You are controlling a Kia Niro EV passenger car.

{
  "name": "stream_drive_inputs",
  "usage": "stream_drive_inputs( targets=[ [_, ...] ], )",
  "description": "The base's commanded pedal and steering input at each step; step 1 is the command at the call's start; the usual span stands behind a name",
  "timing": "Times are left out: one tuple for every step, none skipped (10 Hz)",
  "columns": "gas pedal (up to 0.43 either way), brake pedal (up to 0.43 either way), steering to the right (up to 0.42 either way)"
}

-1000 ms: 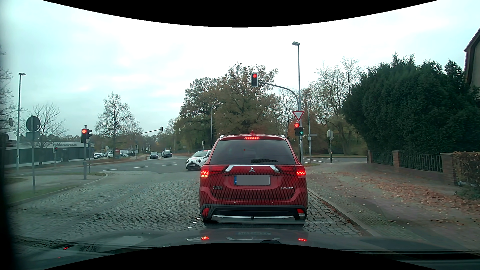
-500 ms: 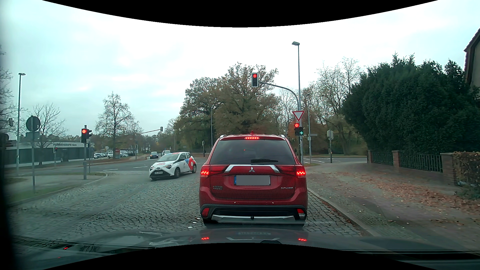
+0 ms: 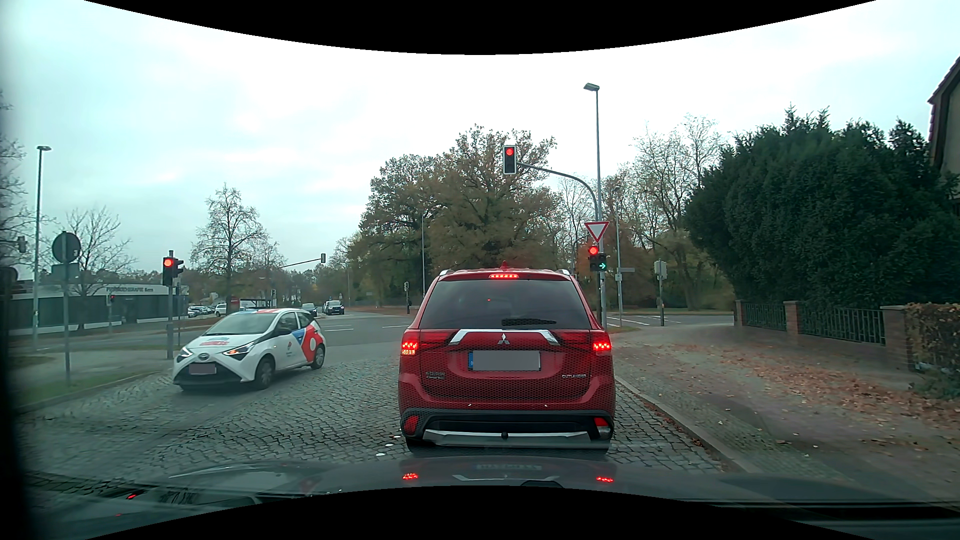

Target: Follow the waypoints while adhering to traffic rules and regulations

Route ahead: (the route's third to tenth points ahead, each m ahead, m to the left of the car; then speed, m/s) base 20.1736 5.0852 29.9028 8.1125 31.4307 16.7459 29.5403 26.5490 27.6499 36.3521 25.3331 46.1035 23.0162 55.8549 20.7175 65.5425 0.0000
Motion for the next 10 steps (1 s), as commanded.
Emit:
stream_drive_inputs(
  targets=[
    [0.000, 0.366, -0.004],
    [0.000, 0.366, -0.004],
    [0.000, 0.366, -0.004],
    [0.000, 0.366, -0.004],
    [0.000, 0.366, -0.004],
    [0.000, 0.366, -0.004],
    [0.000, 0.366, -0.004],
    [0.000, 0.366, -0.004],
    [0.000, 0.366, -0.004],
    [0.000, 0.366, -0.004]
  ],
)
